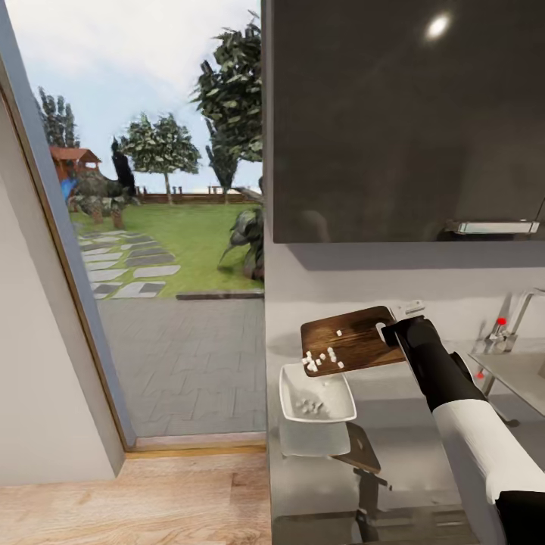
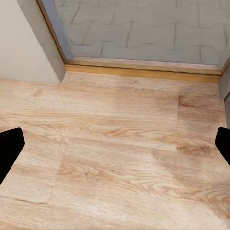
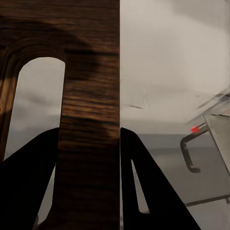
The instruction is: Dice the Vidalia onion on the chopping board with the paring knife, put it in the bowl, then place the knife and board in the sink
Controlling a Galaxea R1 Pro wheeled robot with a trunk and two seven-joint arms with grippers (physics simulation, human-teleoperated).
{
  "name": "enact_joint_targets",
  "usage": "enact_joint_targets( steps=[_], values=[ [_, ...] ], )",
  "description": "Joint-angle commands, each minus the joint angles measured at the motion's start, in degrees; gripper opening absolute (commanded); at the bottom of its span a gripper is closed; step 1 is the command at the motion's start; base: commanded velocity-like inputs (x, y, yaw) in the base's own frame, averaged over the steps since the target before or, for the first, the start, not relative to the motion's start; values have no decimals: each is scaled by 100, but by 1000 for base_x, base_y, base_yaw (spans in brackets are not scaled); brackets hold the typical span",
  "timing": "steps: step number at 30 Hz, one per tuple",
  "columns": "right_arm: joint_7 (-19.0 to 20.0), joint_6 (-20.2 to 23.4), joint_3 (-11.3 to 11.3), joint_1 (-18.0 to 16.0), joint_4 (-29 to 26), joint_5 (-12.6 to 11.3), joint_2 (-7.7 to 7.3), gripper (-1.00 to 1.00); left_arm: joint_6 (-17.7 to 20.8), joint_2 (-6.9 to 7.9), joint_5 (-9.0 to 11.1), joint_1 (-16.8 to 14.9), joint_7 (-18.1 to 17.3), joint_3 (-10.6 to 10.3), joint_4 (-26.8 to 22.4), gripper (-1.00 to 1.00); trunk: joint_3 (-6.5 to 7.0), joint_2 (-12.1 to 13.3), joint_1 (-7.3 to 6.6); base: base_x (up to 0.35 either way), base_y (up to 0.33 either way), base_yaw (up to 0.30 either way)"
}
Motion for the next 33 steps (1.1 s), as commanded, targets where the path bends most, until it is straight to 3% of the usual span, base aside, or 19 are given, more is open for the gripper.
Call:
enact_joint_targets(
  steps=[1, 16, 22, 33],
  values=[
    [46, 27, 11, -6, -5, 58, -4, -100, -33, 0, 20, -10, -6, -1, 22, 100, -6, -7, 3, 0, -2, 0],
    [52, 25, 13, -5, -5, 70, -13, -100, -33, 1, 20, -10, 2, -1, 22, 100, -6, -7, 3, 25, 0, 0],
    [53, 25, 14, -4, -5, 288, -5, -100, -33, 0, 20, -10, -2, -1, 22, 100, -6, -7, 3, 1, 0, 0],
    [55, 25, 3, -5, -11, 310, -5, -100, -33, 0, 20, -10, -5, -1, 22, 100, -6, -7, 3, 0, 0, 0]
  ],
)
